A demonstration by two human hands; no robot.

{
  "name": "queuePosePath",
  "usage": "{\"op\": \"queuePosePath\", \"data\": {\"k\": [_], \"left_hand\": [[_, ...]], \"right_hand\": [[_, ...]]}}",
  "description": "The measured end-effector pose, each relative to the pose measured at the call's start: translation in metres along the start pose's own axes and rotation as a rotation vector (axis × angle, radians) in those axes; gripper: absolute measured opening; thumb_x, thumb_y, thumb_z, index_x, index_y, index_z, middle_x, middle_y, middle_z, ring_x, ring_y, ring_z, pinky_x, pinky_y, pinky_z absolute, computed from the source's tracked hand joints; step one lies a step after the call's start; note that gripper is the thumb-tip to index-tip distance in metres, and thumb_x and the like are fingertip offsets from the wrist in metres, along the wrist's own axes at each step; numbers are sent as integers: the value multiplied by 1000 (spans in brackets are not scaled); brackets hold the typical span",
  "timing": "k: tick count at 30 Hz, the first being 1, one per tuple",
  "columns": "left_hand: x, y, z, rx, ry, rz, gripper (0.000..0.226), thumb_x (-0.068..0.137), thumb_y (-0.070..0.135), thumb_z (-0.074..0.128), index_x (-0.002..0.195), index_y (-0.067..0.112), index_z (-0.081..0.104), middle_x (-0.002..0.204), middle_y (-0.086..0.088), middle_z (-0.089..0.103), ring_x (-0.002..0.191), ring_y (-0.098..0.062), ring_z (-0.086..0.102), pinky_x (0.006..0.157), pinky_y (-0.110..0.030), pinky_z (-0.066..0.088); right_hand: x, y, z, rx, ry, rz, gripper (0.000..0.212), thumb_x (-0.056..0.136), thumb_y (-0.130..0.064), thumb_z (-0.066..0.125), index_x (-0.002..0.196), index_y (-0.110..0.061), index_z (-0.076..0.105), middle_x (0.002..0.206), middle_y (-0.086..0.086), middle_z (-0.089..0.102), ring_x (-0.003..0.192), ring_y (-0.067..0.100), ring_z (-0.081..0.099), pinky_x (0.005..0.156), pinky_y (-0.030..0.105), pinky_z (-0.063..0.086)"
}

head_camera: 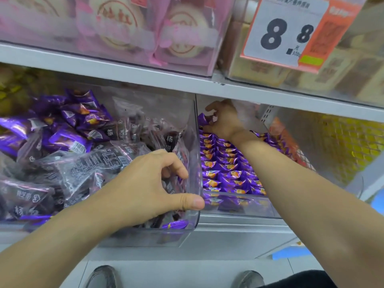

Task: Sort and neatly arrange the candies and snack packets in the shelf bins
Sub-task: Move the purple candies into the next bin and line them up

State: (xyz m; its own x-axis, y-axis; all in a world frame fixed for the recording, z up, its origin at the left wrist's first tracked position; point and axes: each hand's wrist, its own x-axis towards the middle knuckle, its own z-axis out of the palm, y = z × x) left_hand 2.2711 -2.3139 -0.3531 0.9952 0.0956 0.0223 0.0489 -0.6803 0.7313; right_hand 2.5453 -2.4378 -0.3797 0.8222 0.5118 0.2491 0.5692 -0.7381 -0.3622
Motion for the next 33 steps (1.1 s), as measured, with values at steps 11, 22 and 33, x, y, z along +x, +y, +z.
{"op": "queuePosePath", "data": {"k": [11, 22, 33], "left_hand": [[3, -6, 3, -27, 21, 30, 74, 34, 88, 65, 94, 46, 60, 97, 30, 51, 81, 7, 51, 67, -11, 40], [2, -9, 2, -23, 16, 37, 74, 34, 89, 64, 95, 49, 59, 99, 30, 51, 82, 6, 51, 65, -16, 38], [2, -13, 5, -7, 65, 101, 72, 35, 90, 62, 94, 48, 60, 96, 29, 52, 81, 6, 51, 65, -16, 39]], "right_hand": [[-3, 2, -3, -127, -64, -155, 42, 89, -8, 70, 130, -14, 65, 125, 11, 61, 114, 27, 56, 91, 19, 37], [-2, 7, -1, -62, -54, -131, 30, 80, -18, 81, 109, -17, 74, 111, 6, 65, 102, 23, 61, 90, 35, 52], [-16, 1, -26, 123, 12, -26, 26, 86, 0, 72, 111, 0, 68, 100, 7, 64, 81, 6, 55, 78, 16, 50]]}}
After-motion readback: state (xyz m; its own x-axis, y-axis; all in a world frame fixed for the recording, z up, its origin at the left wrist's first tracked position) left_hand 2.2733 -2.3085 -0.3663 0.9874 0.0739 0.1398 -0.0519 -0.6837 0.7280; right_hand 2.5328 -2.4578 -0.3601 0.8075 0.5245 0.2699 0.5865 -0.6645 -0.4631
